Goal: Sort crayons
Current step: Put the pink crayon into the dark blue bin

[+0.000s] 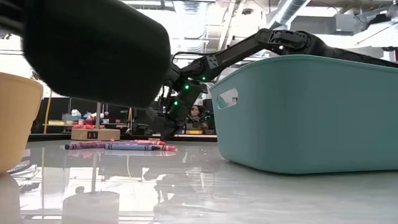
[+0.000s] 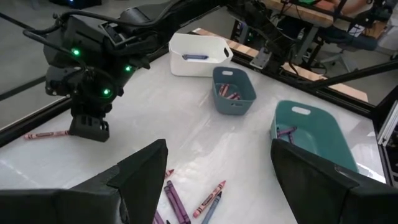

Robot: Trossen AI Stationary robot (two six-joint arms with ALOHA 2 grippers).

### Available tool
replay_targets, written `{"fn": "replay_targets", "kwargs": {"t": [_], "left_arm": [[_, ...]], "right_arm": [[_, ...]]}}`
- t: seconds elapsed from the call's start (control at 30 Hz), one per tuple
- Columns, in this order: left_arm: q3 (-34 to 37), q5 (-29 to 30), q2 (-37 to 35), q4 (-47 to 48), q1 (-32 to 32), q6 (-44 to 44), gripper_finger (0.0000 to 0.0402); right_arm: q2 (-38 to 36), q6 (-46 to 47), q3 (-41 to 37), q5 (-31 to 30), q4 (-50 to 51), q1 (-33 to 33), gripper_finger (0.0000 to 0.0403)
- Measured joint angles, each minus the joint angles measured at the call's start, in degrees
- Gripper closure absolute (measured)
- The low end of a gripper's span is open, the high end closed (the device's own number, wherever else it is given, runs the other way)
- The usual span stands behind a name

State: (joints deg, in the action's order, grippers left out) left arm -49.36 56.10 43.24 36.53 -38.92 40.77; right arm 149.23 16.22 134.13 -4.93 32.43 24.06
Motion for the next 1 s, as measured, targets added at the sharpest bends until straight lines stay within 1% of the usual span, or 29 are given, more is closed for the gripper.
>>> {"fn": "replay_targets", "kwargs": {"t": [0.1,0.4,0.57,0.77,0.93,1.0], "left_arm": [[0.00,-0.13,0.00,0.00,0.00,0.00,0.0126],[0.00,-0.28,-0.01,0.04,0.00,0.24,0.0126],[0.00,-0.26,-0.02,0.10,0.00,0.39,0.0126],[0.02,-0.25,-0.02,0.22,-0.01,0.44,0.0126],[0.02,0.22,-0.02,0.40,0.00,0.44,0.0126],[0.02,0.31,0.00,0.55,0.00,0.46,0.0126]], "right_arm": [[-0.02,-0.04,0.02,0.21,0.16,0.33,0.0398],[-0.02,0.24,0.02,0.40,-0.10,0.38,0.0400],[-0.07,0.27,0.80,0.42,1.44,0.30,0.0402],[-2.25,-0.29,0.50,0.44,4.79,0.30,0.0402],[-4.57,-1.34,0.95,0.38,5.40,0.29,0.0402],[-6.02,-1.53,0.52,0.46,7.82,0.27,0.0402]]}}
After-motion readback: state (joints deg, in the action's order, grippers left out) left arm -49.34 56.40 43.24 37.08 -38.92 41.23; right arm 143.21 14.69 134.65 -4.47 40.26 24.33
